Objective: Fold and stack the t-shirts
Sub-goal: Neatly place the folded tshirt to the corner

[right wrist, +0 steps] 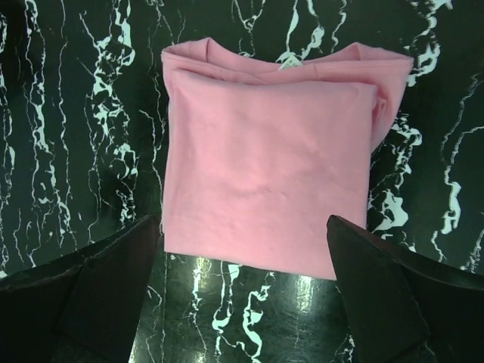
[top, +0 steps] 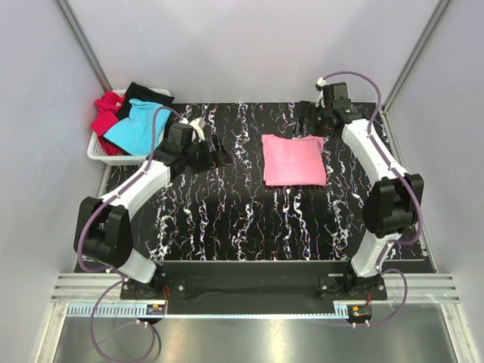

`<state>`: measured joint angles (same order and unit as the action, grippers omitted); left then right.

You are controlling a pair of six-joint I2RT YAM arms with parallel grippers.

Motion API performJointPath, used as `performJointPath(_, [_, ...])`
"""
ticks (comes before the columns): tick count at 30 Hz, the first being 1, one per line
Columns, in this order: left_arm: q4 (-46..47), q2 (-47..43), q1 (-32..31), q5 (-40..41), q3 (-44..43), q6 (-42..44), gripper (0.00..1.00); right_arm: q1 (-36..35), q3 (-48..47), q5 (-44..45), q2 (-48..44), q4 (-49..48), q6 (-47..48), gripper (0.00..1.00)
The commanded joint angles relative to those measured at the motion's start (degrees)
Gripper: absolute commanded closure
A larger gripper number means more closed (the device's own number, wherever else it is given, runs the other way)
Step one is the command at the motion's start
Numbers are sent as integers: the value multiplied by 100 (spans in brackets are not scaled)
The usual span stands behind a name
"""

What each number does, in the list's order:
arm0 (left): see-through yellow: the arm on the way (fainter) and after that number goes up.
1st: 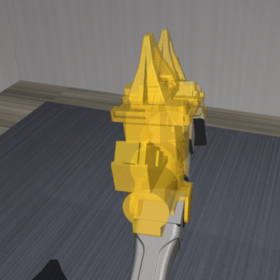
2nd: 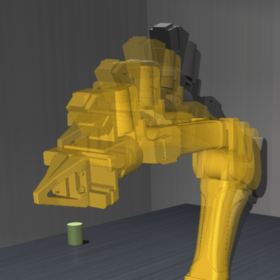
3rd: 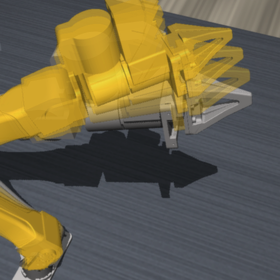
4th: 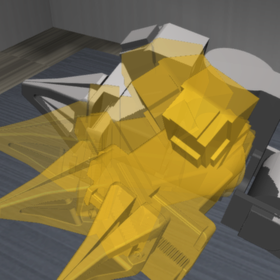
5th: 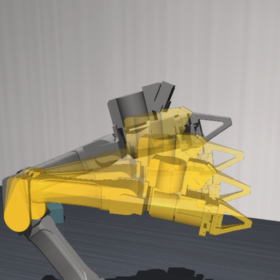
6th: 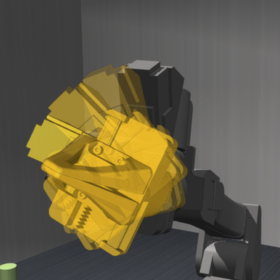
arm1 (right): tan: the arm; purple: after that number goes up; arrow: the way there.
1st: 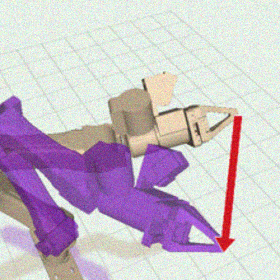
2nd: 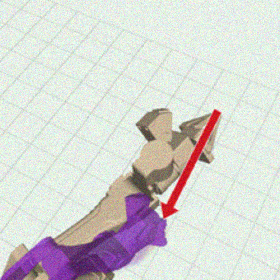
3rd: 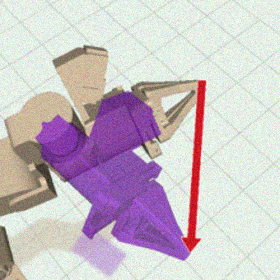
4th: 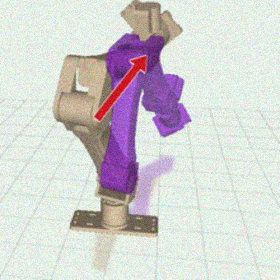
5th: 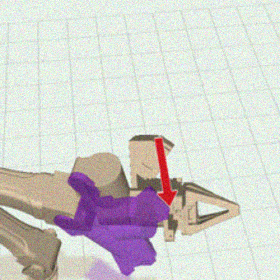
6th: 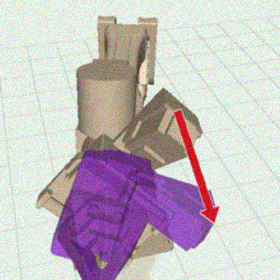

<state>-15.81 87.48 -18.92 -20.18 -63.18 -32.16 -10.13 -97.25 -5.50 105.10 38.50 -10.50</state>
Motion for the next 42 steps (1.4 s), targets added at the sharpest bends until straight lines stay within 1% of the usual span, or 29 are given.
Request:
performJointPath(1, [184, -126, -15, -152, -142, 140, 1, 343, 303, 832, -140, -80, -31, 0])
performJointPath(3, [193, -135, -24, -152, -160, 166, 2, 704, 347, 228, -8, -97, -145, 0])
performJointPath(4, [201, -118, -50, -152, -186, 175, 2, 853, 373, -271, 132, -202, -171, 0])
performJointPath(5, [201, -109, -68, -152, -195, 175, 3, 977, 391, -459, 221, -246, -119, 0])
performJointPath(8, [341, 75, -182, -126, -265, 140, 6, 978, 304, -584, 590, -361, 197, 0])
performJointPath(10, [403, 304, -261, -117, -335, 62, 10, 978, 181, -706, 844, -378, 233, 0])
performJointPath(12, [561, 610, -323, -144, -476, -9, 10, 978, 93, -733, 1003, -396, 224, 0])
performJointPath(13, [666, 725, -393, -135, -520, -105, 10, 978, 75, -760, 1134, -405, 233, 0])
performJointPath(14, [998, 857, -420, -135, -572, -202, 10, 1143, 66, -916, 1188, -422, 215, 0])
performJointPath(15, [1201, 1171, -446, -178, -625, -342, 10, 1188, 66, -1014, 1249, -422, 189, 0])
performJointPath(16, [1395, 1357, -516, -187, -695, -674, 10, 1215, 75, -1250, 1328, -440, 198, 0])
performJointPath(17, [1780, 1559, -569, -205, -922, -825, 10, 1233, 101, -1322, 1364, -475, 206, 0])
performJointPath(18, [1914, 1944, -630, -66, -1046, -975, 10, 1250, 171, -1322, 1390, -492, 180, 0])
performJointPath(20, [2178, 2315, -771, -20, -1475, -1362, 11, 1329, 215, -1454, 1460, -571, 163, 0])
performJointPath(22, [2214, 2694, -885, 76, -1706, -1538, 11, 1391, 216, -1602, 1504, -598, 110, 1])
performJointPath(24, [2232, 2835, -947, 216, -1891, -1565, 11, 1426, 207, -1595, 1514, -633, 92, 1])
performJointPath(27, [2241, 2845, -1000, 331, -1883, -1600, 11, 1435, 198, -1604, 1514, -633, 84, 3])
performJointPath(29, [2005, 2714, -974, 313, -1778, -1478, 11, 1435, 233, -1612, 1435, -633, 57, 4])
performJointPath(30, [1855, 2399, -956, 331, -1690, -1347, 11, 1426, 337, -1569, 1382, -642, 14, 4])
performJointPath(31, [1654, 2187, -912, 366, -1472, -997, 9, 1435, 391, -1481, 1286, -651, -4, 4])
performJointPath(32, [1208, 1959, -860, 384, -1339, -794, 7, 1426, 452, -1446, 1259, -686, 13, 4])
performJointPath(33, [1047, 1426, -816, 314, -1181, -583, 5, 1435, 522, -1385, 1259, -703, 31, 4])
performJointPath(34, [923, 1142, -702, 261, -805, -198, 3, 1435, 540, -1306, 1337, -704, 48, 4])
performJointPath(35, [661, 835, -649, 226, -636, -37, 1, 1435, 488, -1296, 1399, -695, 92, 7])
performJointPath(37, [379, -53, -482, 409, -189, 253, 1, 1426, 427, -1436, 1574, -686, 92, 11])
performJointPath(38, [134, -360, -420, 471, -64, 289, 1, 1426, 409, -1498, 1601, -677, 75, 12])
performJointPath(39, [44, -912, -359, 550, 50, 307, 1, 1426, 418, -1568, 1619, -677, 75, 15])
performJointPath(41, [-132, -1451, -174, 577, 349, 289, 1, 1426, 426, -1735, 1628, -704, 48, 17])
performJointPath(42, [-220, -1897, -130, 647, 411, 281, 1, 1426, 444, -1762, 1645, -721, 31, 19])
